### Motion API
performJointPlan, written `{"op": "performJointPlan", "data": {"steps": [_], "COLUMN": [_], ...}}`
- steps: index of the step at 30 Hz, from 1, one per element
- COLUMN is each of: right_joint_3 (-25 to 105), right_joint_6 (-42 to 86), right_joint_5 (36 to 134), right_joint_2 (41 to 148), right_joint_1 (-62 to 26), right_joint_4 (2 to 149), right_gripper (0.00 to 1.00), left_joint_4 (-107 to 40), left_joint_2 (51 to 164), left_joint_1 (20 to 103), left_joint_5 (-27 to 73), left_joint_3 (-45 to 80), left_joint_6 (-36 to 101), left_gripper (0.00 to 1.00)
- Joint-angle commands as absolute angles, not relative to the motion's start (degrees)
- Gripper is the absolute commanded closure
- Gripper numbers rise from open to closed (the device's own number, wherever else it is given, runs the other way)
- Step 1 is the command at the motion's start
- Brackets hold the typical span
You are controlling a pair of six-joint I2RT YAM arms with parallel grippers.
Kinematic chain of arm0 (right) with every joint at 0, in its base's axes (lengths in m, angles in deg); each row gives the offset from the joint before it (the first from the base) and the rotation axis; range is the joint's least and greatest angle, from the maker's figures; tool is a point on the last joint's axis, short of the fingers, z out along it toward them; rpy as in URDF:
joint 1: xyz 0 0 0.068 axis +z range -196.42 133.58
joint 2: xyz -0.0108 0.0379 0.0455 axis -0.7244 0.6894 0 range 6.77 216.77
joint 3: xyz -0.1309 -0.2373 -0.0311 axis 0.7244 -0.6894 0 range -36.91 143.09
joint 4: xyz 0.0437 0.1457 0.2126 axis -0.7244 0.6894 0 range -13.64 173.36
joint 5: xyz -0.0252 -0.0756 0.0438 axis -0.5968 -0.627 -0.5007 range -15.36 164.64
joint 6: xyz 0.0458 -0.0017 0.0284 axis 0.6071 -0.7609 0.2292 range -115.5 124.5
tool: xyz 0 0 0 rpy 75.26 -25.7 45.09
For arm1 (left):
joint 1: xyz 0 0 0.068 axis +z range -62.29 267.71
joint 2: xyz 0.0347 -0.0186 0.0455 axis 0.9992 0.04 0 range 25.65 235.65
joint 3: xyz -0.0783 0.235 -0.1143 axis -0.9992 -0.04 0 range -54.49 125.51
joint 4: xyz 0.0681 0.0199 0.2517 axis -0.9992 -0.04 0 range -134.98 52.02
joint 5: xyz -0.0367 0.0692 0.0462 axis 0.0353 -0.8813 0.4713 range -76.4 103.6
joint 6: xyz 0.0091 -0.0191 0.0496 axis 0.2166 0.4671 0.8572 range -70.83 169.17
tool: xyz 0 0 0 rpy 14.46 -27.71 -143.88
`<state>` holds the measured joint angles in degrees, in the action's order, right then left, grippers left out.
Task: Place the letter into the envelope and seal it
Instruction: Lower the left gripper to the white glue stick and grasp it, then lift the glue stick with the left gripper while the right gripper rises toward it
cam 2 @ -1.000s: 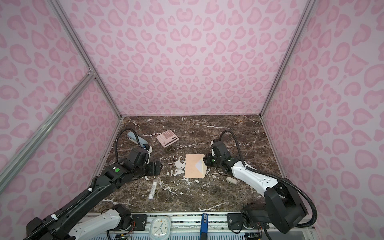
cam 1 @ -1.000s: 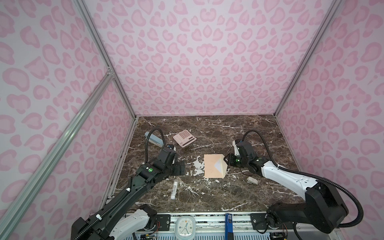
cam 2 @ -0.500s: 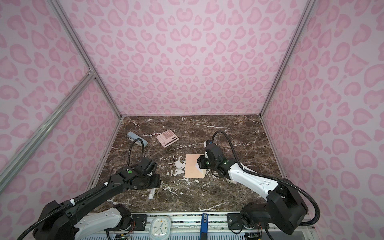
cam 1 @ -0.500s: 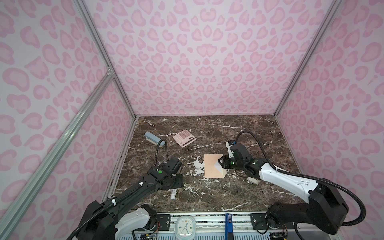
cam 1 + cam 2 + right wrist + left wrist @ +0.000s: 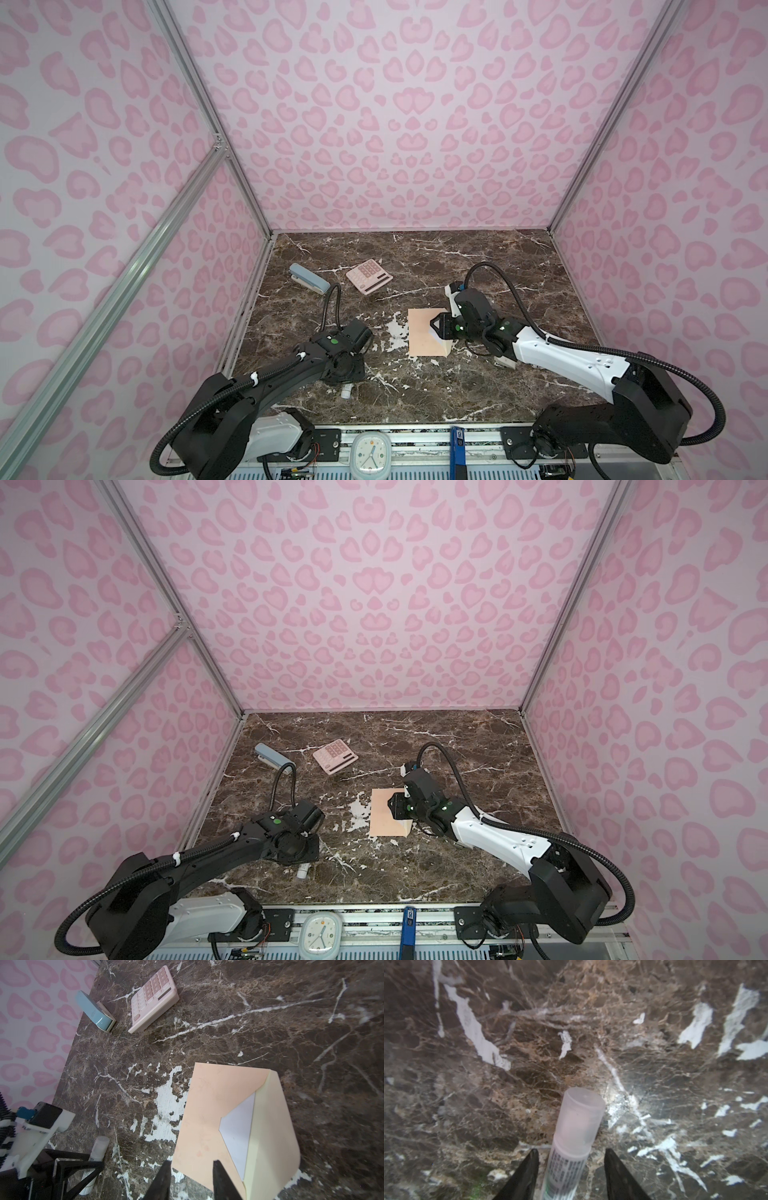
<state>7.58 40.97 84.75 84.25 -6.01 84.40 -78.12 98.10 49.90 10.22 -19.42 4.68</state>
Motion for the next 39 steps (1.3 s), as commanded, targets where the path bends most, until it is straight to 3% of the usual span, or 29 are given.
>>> {"op": "performJointPlan", "data": {"steps": [1, 10, 15, 20, 33, 39], "right_joint_3": [7.62, 7.69, 7.84, 8.25, 10.11, 11.67], "right_joint_6": [40.87, 40.82, 40.84, 40.84, 40.1, 39.48], "right_joint_5": [84.94, 84.84, 84.81, 84.84, 84.11, 84.78], "right_joint_2": [84.54, 84.46, 84.69, 84.98, 83.54, 81.47], "right_joint_1": [-5.89, -5.81, -5.85, -5.81, -5.85, -6.38], "right_joint_4": [82.99, 83.12, 83.09, 83.11, 84.53, 84.72], "right_gripper": [0.63, 0.63, 0.64, 0.64, 0.64, 0.63], "left_joint_4": [-76.71, -75.26, -74.46, -73.41, -75.87, -67.07], "left_joint_2": [99.02, 101.67, 102.57, 103.69, 95.74, 88.95], "left_joint_1": [49.91, 50.0, 50.09, 50.09, 49.17, 48.77], "left_joint_5": [9.95, 10.13, 10.51, 11.22, 11.09, 14.05], "left_joint_3": [-19.45, -19.76, -20.29, -20.47, -10.01, -5.13], "left_joint_6": [4.86, 6.37, 7.05, 7.68, 15.66, 23.59], "left_gripper": [0.5, 0.61, 0.62, 0.82, 0.79, 0.8]}}
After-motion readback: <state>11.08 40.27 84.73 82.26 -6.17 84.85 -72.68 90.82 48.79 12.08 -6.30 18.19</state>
